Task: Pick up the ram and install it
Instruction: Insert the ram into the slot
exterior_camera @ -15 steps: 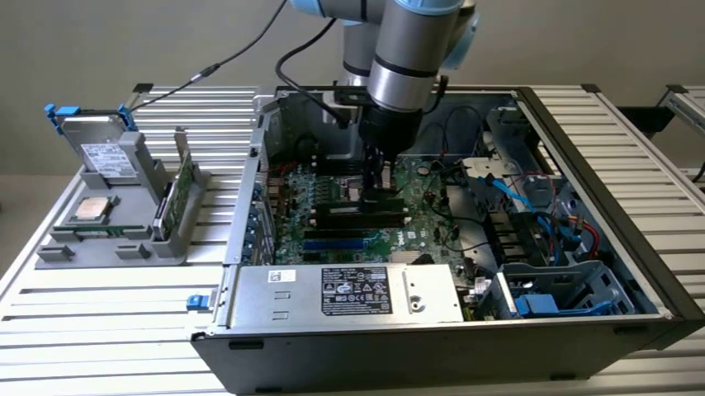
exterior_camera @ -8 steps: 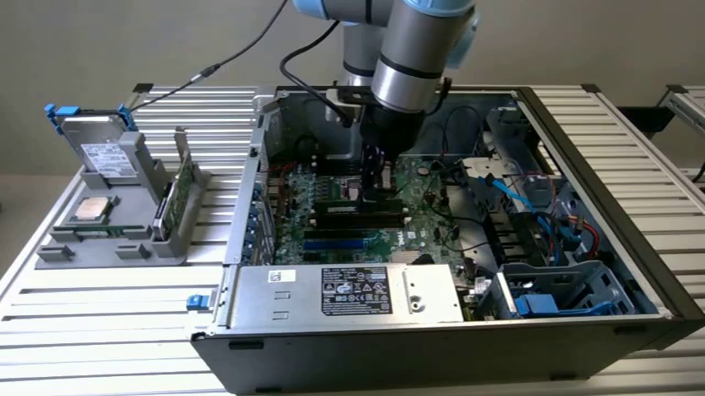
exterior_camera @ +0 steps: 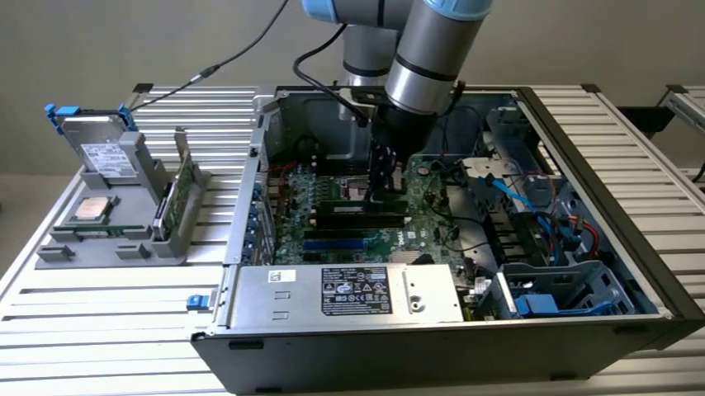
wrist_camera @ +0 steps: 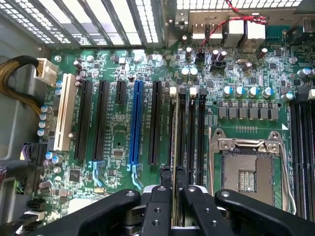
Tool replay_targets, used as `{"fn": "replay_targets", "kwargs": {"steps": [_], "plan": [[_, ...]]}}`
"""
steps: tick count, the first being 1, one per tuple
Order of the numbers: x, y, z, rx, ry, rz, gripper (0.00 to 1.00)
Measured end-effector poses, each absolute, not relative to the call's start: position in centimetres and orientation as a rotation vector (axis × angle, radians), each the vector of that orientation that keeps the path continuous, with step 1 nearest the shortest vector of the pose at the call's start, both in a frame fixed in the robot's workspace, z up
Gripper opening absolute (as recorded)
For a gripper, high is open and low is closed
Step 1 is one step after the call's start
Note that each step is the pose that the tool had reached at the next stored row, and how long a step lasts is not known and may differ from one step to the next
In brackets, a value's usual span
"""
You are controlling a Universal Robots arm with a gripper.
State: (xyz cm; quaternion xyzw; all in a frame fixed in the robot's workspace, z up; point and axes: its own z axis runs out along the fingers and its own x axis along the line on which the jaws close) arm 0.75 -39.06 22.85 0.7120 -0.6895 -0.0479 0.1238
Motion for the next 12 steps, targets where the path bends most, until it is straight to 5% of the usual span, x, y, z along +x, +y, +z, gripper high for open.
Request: {"fn": "replay_targets", "kwargs": {"steps": [12], "plan": [[0.73, -39.04, 22.38, 2.069, -2.001, -0.152, 0.14]]}}
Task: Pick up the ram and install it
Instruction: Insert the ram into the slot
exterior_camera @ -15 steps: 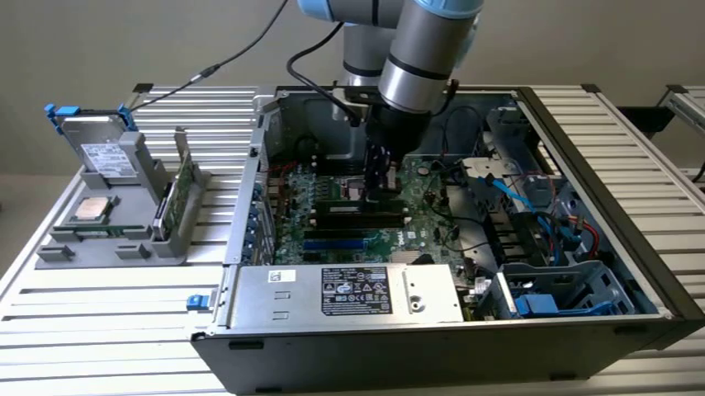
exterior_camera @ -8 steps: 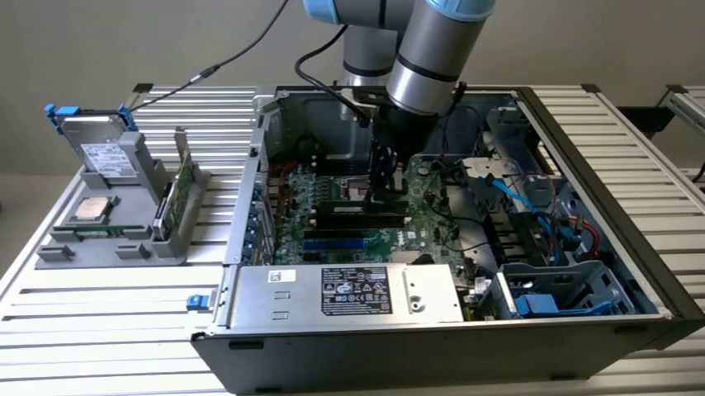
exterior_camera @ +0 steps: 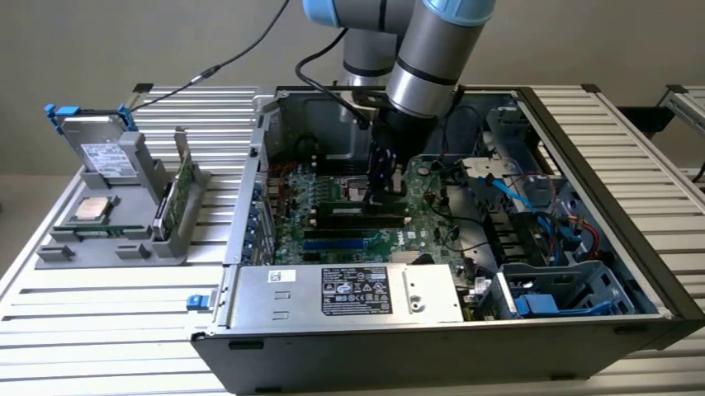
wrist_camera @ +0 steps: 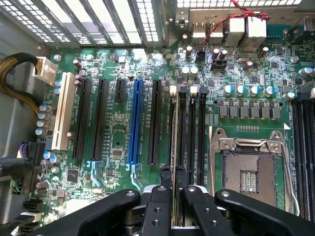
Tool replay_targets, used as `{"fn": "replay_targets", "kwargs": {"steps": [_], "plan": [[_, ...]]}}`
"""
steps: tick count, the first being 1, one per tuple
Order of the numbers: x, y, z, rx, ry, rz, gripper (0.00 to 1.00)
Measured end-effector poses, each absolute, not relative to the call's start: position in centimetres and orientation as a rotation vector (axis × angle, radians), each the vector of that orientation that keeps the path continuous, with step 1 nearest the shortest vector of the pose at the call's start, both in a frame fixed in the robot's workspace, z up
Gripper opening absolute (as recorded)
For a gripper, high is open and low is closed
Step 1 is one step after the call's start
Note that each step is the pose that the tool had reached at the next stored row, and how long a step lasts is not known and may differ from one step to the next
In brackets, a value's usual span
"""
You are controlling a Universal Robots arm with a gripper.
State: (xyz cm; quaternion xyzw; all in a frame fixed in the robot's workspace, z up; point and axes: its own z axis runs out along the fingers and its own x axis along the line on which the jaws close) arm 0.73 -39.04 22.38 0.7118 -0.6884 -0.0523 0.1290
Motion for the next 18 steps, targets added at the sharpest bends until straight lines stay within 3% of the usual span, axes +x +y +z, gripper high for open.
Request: {"fn": "replay_targets", "kwargs": {"steps": [18], "plan": [[0.47, -39.04, 22.16, 2.069, -1.997, -0.156, 0.14]]}}
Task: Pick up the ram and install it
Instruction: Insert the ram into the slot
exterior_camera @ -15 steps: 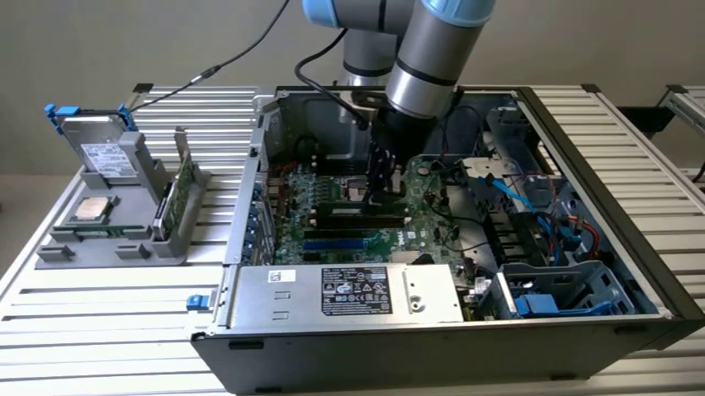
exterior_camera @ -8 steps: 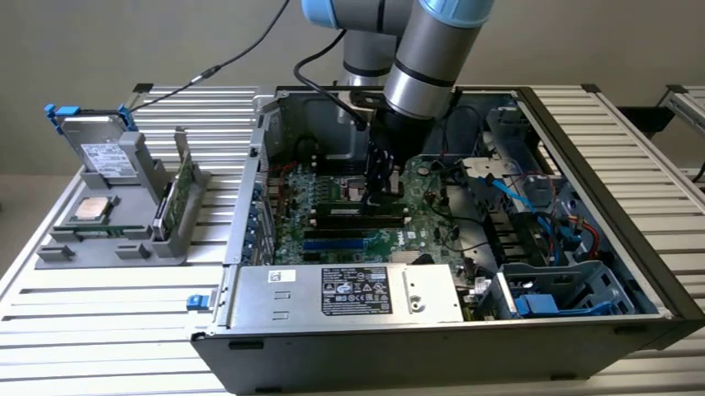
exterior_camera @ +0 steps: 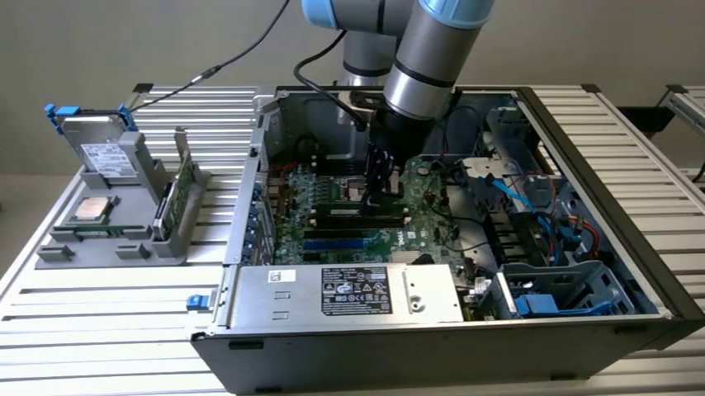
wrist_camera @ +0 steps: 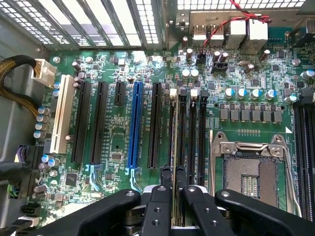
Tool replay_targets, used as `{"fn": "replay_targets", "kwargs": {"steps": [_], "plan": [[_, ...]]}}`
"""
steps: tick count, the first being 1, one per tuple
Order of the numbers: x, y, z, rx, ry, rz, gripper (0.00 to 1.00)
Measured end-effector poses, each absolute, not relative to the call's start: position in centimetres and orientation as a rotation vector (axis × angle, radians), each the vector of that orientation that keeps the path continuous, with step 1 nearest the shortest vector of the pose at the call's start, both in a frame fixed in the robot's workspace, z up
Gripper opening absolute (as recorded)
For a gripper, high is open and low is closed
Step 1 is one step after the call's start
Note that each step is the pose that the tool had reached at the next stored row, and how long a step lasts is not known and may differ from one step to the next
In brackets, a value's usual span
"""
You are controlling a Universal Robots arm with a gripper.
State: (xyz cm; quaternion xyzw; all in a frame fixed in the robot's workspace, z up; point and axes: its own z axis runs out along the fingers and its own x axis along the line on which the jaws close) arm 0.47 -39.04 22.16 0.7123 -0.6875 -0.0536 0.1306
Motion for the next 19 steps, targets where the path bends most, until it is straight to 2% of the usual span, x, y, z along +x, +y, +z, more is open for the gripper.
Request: {"fn": "replay_targets", "kwargs": {"steps": [19], "plan": [[0.39, -39.09, 21.93, 2.073, -2.002, -0.146, 0.14]]}}
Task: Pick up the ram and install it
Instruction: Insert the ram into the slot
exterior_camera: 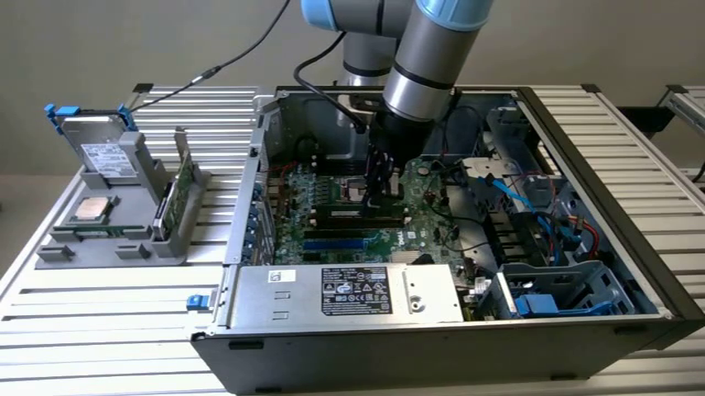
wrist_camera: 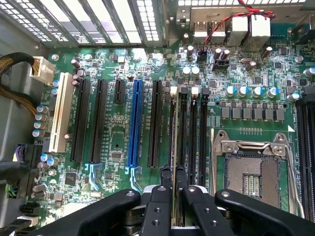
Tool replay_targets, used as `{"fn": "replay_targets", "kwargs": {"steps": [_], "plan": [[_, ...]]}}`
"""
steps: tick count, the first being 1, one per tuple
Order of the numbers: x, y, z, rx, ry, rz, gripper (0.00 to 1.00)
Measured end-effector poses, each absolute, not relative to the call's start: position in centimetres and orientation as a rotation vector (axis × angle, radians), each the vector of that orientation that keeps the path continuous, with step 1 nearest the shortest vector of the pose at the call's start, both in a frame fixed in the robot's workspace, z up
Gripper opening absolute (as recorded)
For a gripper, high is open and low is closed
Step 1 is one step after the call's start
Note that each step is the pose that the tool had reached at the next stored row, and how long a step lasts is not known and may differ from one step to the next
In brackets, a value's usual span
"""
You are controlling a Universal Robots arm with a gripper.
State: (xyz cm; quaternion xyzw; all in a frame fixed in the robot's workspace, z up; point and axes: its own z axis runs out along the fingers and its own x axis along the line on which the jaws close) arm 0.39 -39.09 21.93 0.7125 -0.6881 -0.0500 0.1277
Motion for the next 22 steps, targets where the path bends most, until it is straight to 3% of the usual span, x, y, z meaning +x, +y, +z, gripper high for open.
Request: {"fn": "replay_targets", "kwargs": {"steps": [22], "plan": [[0.09, -39.08, 21.74, 2.078, -2.008, -0.120, 0.14]]}}
